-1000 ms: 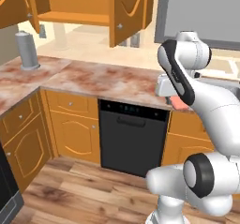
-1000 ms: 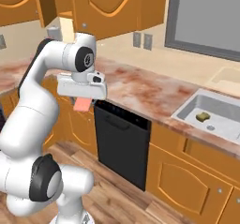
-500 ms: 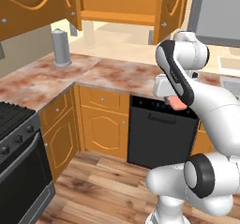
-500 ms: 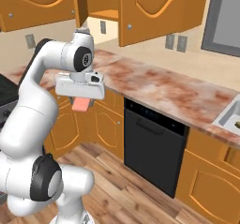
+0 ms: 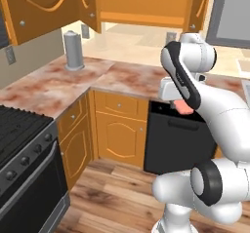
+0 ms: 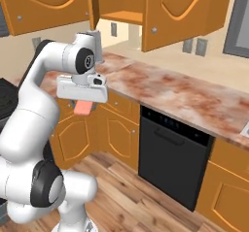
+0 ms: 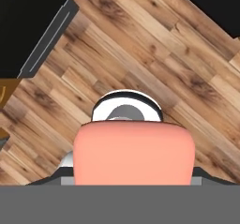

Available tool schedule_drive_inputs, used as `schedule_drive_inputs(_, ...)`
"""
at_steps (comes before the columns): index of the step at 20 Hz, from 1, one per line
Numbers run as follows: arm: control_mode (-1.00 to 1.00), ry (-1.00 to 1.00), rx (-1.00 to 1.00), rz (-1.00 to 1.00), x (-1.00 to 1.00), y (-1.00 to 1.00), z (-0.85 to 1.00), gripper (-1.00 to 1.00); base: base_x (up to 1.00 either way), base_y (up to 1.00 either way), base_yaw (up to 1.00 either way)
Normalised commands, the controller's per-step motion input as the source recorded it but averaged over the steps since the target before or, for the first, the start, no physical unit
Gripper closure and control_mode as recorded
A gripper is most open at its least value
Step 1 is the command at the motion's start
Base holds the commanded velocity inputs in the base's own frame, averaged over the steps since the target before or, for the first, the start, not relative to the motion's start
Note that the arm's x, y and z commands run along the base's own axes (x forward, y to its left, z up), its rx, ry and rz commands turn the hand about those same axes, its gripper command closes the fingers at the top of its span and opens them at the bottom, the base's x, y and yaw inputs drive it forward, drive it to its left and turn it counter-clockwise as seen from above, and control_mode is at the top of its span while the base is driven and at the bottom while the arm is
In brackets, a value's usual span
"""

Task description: Pick up the sponge and bar soap from the sink, and place them back in the cabinet, and close the cabinet doors.

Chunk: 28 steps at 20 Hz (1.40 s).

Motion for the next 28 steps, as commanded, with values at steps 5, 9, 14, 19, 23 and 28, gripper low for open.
schedule_drive_inputs(5, 1.00, 0.00, 0.00, 0.00, 0.00, 0.00, 0.00, 1.00, 0.08, 0.55, -0.10)
schedule_drive_inputs(9, 1.00, 0.00, 0.00, 0.00, 0.00, 0.00, 0.00, 1.00, 0.15, 0.49, -0.15)
schedule_drive_inputs(14, 1.00, 0.00, 0.00, 0.00, 0.00, 0.00, 0.00, 1.00, 0.15, 0.47, -0.15)
schedule_drive_inputs(19, 1.00, 0.00, 0.00, 0.00, 0.00, 0.00, 0.00, 1.00, 0.28, 0.34, -0.19)
schedule_drive_inputs(23, 1.00, 0.00, 0.00, 0.00, 0.00, 0.00, 0.00, 1.00, 0.32, 0.18, -0.24)
schedule_drive_inputs(28, 1.00, 0.00, 0.00, 0.00, 0.00, 0.00, 0.00, 1.00, 0.25, 0.02, -0.33)
